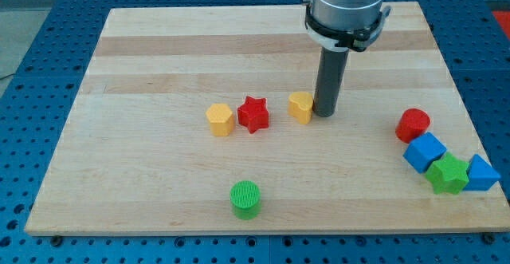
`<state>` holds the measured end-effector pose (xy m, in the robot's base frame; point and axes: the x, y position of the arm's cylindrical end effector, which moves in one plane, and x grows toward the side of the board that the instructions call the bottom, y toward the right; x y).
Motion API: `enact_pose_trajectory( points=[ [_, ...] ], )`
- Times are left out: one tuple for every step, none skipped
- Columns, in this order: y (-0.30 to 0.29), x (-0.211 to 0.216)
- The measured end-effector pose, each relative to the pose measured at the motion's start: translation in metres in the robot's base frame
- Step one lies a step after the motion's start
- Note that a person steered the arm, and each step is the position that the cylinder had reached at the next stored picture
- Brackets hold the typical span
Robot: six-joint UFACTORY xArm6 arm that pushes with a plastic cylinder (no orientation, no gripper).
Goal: Slide red circle towards center
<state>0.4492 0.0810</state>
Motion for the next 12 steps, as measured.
enact_pose_trajectory(
  points=[
    [-0.017,0.0],
    [-0.029,0.0],
    [-0.011,-0.006],
    [0.071,-0.036],
    [0.183,-0.037],
    [0.259,0.004],
    [0.264,0.025],
    [0.229,0.039],
    [0.172,0.039],
    [0.12,0.039],
    [0.062,0.039],
    [0.05,0.039]
  ],
)
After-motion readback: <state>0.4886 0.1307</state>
